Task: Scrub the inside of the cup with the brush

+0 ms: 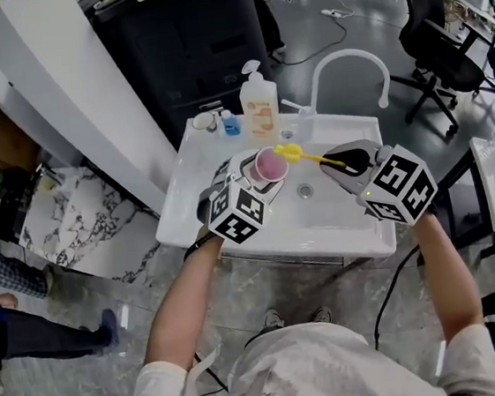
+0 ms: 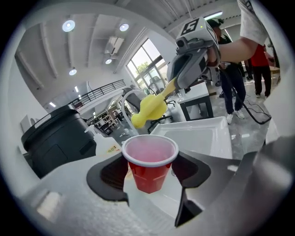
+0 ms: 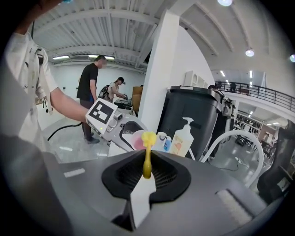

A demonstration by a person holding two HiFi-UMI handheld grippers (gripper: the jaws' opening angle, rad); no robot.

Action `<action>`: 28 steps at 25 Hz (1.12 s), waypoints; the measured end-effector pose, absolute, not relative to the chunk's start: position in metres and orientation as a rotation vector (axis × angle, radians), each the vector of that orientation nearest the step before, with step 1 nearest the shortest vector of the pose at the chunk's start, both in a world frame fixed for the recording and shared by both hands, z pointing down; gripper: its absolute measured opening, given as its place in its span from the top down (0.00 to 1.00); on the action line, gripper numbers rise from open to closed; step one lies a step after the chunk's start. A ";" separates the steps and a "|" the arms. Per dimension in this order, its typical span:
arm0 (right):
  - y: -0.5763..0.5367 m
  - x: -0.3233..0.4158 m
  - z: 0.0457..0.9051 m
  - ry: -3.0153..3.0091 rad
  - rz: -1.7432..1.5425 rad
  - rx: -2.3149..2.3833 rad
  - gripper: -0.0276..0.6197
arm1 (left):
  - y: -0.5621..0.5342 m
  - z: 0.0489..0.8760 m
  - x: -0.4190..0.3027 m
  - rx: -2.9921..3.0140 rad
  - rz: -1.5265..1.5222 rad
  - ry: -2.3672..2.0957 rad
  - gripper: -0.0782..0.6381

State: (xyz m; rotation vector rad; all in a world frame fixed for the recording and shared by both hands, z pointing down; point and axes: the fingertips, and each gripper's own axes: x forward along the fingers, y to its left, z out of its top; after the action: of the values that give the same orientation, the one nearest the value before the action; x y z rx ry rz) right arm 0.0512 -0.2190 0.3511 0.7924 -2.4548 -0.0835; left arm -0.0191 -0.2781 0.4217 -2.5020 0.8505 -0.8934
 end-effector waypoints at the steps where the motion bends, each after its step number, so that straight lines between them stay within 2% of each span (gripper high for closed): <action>1: -0.219 0.049 0.352 -2.441 -0.093 0.780 0.90 | -0.276 0.422 -0.019 -2.487 -0.905 0.831 0.47; 28: -0.224 0.000 0.403 -2.195 -0.157 0.603 0.90 | -0.251 0.431 -0.006 -2.247 -1.018 0.568 0.47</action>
State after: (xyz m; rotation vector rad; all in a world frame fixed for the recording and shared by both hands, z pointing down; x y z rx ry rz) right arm 0.0000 -0.2241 0.4028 0.6033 -2.1953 -0.1573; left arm -0.0058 -0.2513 0.4311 -2.2467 0.5677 -1.0180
